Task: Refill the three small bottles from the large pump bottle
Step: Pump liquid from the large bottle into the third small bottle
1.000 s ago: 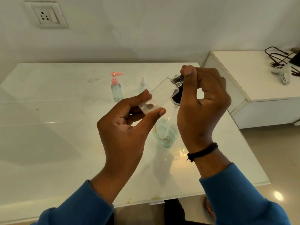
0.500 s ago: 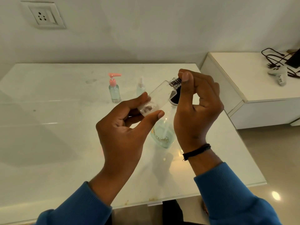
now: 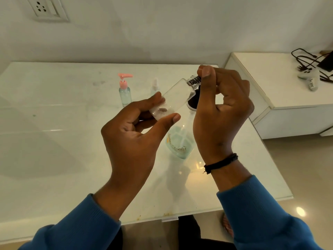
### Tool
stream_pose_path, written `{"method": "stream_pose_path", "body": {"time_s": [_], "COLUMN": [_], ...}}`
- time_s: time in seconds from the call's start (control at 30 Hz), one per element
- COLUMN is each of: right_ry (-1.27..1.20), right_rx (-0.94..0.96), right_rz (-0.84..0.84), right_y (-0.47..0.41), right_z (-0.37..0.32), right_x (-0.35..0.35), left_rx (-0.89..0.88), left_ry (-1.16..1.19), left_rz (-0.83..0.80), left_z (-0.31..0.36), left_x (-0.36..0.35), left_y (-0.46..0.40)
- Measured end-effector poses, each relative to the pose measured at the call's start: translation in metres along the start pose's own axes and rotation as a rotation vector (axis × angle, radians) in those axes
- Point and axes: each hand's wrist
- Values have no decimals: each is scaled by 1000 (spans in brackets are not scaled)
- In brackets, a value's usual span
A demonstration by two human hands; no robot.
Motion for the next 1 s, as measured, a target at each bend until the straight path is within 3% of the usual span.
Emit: {"method": "stream_pose_path", "body": {"time_s": [1.0], "right_ry": [2], "right_rx": [1], "right_rz": [35], "right_y": [1], "right_z": [-1], "right_x": [-2], "left_rx": [-5], "left_ry": [0], "left_rz": [-7], "left_z": [2], "left_x": [-2], "left_y": [2]}}
Point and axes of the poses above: each hand's wrist, its own y-axis away from the middle knuckle, its own x-axis out of the back of the hand, z = x × y, and after that the axes turned 15 degrees about y, right-handed
